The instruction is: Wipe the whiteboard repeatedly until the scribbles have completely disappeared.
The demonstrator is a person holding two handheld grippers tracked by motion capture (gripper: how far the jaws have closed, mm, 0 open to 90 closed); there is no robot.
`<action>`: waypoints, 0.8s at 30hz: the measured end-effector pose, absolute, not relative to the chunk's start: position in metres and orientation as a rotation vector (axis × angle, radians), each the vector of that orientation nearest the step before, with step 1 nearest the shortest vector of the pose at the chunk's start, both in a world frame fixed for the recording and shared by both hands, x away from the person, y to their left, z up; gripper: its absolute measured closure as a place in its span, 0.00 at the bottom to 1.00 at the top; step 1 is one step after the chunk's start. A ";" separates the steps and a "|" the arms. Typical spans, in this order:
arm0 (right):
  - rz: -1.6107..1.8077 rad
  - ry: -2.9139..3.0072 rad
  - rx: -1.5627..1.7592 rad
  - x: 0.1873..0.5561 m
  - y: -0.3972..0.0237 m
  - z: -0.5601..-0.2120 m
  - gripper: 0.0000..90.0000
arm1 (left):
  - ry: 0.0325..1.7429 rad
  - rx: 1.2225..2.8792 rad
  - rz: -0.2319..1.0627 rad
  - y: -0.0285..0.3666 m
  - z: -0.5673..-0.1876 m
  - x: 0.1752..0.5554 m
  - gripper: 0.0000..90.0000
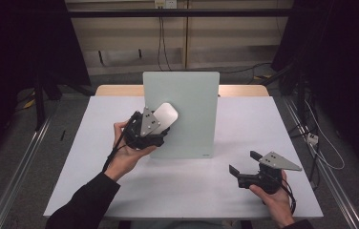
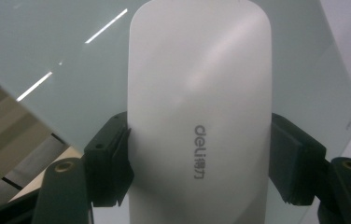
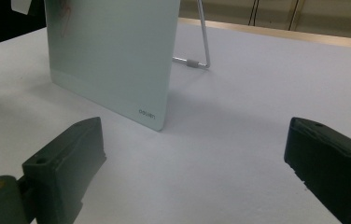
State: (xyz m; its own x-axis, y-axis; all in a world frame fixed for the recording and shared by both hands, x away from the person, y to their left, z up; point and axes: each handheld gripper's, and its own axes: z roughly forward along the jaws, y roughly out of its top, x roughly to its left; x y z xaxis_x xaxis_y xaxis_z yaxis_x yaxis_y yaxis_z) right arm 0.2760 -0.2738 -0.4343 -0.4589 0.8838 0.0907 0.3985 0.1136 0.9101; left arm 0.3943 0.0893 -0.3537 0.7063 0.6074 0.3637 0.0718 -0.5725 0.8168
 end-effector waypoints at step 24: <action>1.318 1.917 1.245 0.276 -0.273 -0.434 0.05 | 0.458 2.202 0.761 0.091 -0.384 0.382 0.35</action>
State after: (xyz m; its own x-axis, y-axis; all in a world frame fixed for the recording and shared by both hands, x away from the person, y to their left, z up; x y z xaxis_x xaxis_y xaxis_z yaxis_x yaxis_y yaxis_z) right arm 0.2765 -0.2734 -0.4343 -0.4587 0.8838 0.0918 0.4020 0.1143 0.9085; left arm 0.3819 0.0911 -0.3841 0.7595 0.5301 0.3770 0.0855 -0.6559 0.7500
